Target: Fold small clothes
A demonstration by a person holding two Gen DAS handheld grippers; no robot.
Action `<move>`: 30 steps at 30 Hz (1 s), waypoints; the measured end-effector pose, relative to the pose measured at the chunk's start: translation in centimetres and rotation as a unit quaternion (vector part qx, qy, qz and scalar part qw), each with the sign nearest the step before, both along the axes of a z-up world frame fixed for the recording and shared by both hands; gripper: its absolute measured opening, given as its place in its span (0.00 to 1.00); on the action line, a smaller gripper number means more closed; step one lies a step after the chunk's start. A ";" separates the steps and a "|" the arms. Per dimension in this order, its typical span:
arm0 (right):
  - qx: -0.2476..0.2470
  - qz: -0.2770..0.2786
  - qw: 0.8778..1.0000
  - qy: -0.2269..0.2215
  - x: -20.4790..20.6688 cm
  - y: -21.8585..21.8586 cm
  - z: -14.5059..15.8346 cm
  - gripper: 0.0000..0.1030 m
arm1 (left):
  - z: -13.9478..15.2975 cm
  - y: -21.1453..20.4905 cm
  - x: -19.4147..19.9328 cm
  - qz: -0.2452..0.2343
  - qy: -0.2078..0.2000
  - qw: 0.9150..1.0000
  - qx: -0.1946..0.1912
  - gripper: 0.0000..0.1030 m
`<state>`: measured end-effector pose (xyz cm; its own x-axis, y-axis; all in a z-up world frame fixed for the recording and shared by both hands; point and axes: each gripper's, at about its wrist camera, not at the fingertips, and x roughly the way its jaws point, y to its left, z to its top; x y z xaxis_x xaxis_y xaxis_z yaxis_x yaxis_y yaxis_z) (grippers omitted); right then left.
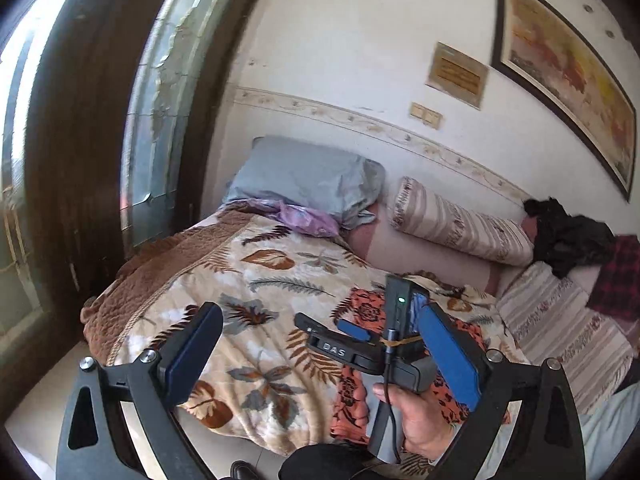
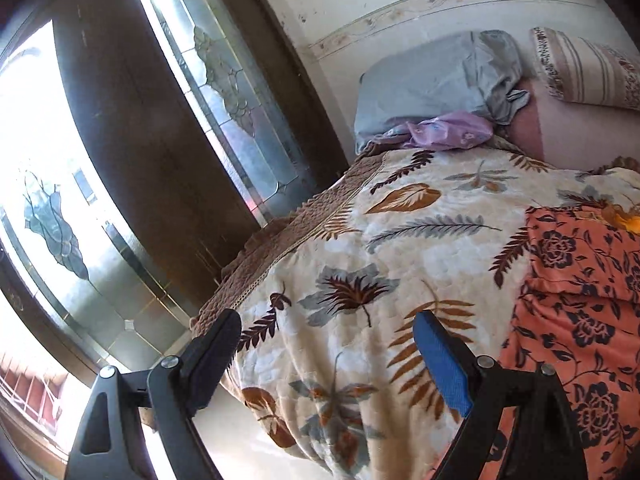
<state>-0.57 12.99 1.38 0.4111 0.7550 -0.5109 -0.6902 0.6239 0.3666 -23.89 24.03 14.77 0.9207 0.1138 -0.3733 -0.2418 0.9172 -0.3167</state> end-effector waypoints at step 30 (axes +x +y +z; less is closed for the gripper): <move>0.051 -0.020 0.998 0.035 -0.7 -6.5 1.1 0.88 | 2.3 -8.1 -0.8 0.007 0.090 0.992 0.090 0.96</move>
